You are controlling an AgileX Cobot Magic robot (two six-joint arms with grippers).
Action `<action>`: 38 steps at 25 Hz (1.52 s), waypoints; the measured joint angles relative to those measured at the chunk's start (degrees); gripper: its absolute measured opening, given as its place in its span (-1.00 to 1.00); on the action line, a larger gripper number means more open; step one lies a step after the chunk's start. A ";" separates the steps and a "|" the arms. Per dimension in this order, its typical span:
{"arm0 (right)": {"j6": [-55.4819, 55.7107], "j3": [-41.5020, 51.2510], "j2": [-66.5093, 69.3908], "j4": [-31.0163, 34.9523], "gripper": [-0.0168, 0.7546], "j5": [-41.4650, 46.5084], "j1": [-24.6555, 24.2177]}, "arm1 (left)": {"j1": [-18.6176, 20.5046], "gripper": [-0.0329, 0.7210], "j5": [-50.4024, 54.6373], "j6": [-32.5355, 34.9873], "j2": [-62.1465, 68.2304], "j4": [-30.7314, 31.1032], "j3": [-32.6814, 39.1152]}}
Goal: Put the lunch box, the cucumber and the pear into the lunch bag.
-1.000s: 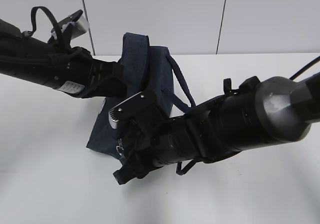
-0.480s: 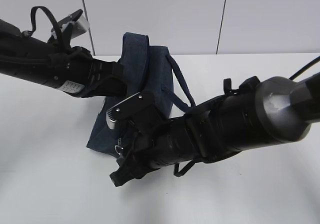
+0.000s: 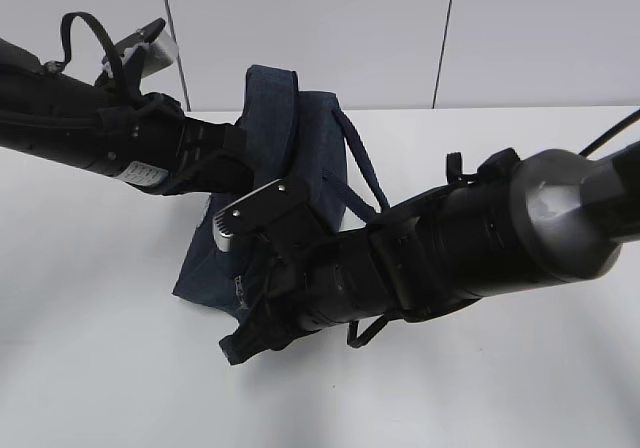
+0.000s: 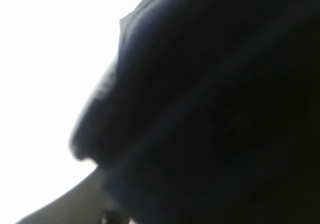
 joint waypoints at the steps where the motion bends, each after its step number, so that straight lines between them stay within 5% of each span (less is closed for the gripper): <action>1: -0.02 -0.12 -0.11 0.00 -0.26 -0.62 0.00 | 0.00 -0.90 0.00 0.00 0.00 0.00 0.00; 18: 0.23 -0.66 -0.11 0.00 -0.29 -1.14 0.00 | 0.00 -0.90 0.81 0.14 0.00 0.00 0.00; 27: -0.02 -0.66 -0.11 0.00 -0.90 0.07 0.00 | 0.00 -0.90 0.87 0.20 0.00 0.00 0.00; 38: -0.23 -0.66 -0.22 0.00 -0.91 4.44 0.00 | 0.00 -0.90 0.04 1.33 0.00 0.00 0.00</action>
